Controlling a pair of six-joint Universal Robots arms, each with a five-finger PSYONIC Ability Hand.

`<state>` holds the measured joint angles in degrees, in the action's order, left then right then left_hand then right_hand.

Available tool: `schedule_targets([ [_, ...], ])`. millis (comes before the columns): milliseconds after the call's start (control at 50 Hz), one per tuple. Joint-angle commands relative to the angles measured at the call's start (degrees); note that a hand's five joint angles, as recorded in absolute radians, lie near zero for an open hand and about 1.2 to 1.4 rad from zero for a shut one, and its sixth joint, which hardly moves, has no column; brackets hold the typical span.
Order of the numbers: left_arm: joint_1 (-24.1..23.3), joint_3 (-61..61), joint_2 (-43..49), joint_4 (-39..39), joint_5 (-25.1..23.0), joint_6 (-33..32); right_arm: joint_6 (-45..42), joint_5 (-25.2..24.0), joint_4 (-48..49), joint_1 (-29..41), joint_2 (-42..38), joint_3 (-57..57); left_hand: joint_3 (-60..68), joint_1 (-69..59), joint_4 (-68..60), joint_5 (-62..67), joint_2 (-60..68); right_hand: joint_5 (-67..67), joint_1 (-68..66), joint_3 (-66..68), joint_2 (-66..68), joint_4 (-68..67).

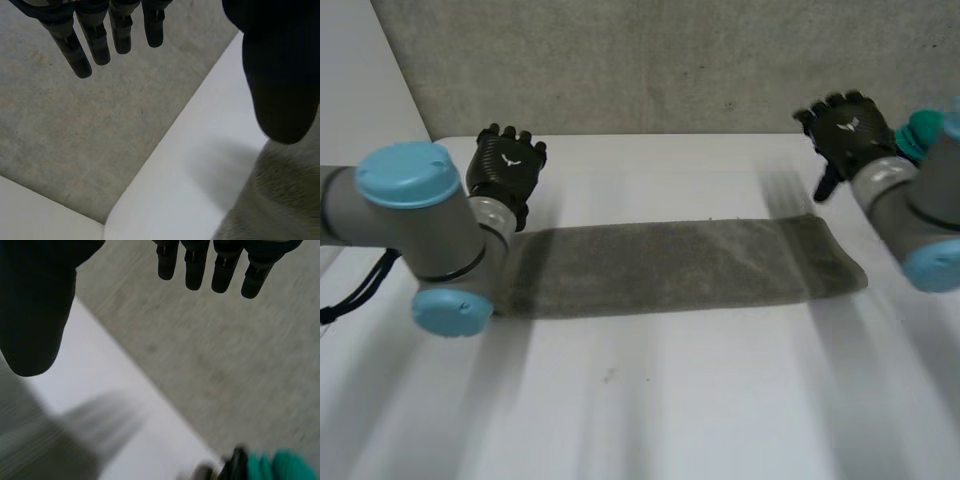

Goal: Fold the laundry.

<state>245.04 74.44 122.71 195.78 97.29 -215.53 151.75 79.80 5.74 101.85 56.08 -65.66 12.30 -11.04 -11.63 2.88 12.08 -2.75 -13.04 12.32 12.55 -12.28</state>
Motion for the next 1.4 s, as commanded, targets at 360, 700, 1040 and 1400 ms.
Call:
schedule_targets([
  [360,0.79,14.68,-9.86,1.27,-11.24,14.09,-6.02,-10.89,-7.77,-8.77,-8.43,-8.35,-2.3,1.04,1.63,-2.88,-2.08,-25.42,-25.13,25.86,25.63,-25.89],
  [700,0.71,15.38,-10.47,1.1,-11.07,13.82,-9.27,-4.57,-4.86,-17.9,-2.57,-13.53,-2.3,1.04,1.63,-2.88,-2.08,-67.25,-66.96,67.68,67.45,-67.72],
  [1040,2.02,20.13,-17.33,1.19,-11.24,13.82,-27.82,-6.49,5.92,-10.49,7.38,-17.31,-2.3,1.04,1.63,-2.88,-2.08,-67.25,-66.96,67.68,67.45,-67.72],
  [1400,1.93,21.54,-19.35,1.36,-11.24,14.17,-28.44,-19.25,22.47,28.4,-10.19,-10.55,-2.3,1.04,1.63,-2.88,-2.08,-67.25,-66.96,67.68,67.45,-67.72],
])
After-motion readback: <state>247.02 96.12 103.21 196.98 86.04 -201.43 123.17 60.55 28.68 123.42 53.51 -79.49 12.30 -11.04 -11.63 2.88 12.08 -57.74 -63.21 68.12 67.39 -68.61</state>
